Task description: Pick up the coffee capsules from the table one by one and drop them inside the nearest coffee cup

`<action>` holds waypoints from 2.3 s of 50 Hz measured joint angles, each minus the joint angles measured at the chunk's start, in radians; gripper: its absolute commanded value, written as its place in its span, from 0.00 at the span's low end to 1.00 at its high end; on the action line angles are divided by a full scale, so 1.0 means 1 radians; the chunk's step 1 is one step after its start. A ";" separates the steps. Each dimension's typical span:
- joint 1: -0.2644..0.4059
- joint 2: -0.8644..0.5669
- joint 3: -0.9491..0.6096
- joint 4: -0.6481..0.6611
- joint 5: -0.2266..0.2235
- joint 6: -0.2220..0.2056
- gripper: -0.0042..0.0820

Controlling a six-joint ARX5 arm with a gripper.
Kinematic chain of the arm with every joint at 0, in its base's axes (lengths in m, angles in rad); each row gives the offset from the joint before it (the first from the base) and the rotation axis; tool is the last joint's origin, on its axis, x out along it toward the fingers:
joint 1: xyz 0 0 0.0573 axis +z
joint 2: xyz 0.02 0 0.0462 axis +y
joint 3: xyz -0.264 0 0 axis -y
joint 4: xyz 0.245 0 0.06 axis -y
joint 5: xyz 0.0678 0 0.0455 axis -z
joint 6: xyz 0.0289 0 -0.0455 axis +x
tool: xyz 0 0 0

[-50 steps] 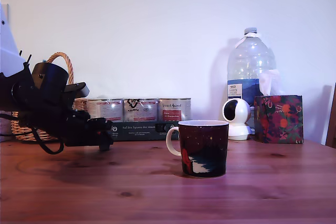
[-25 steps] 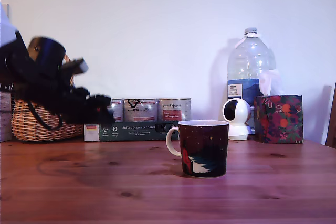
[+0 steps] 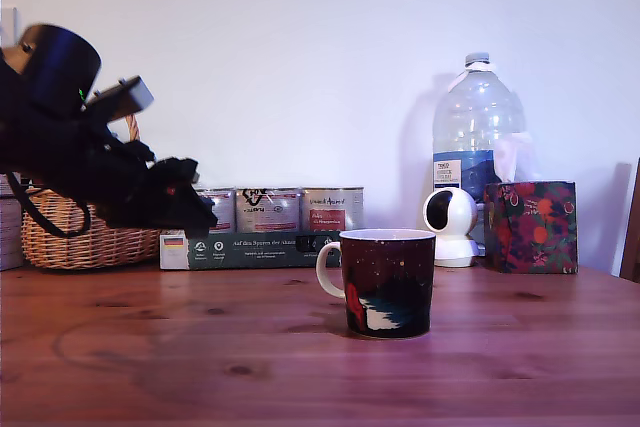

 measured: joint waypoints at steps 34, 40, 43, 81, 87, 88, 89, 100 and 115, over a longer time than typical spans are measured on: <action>-0.233 -0.331 -0.199 -0.074 0.000 -0.047 0.21; -0.277 -0.362 -0.202 -0.129 0.000 -0.047 0.21; -0.297 -0.376 -0.202 -0.149 0.000 -0.047 0.21; -0.409 -0.420 -0.168 -0.240 -0.052 -0.005 0.21; -0.409 -0.371 -0.071 -0.302 -0.056 0.024 0.21; -0.409 -0.362 -0.054 -0.310 -0.057 0.028 0.21; -0.409 -0.354 -0.037 -0.319 -0.058 0.029 0.21; -0.411 -0.258 0.123 -0.444 -0.061 0.059 0.21; -0.423 -0.109 0.352 -0.613 -0.061 0.083 0.21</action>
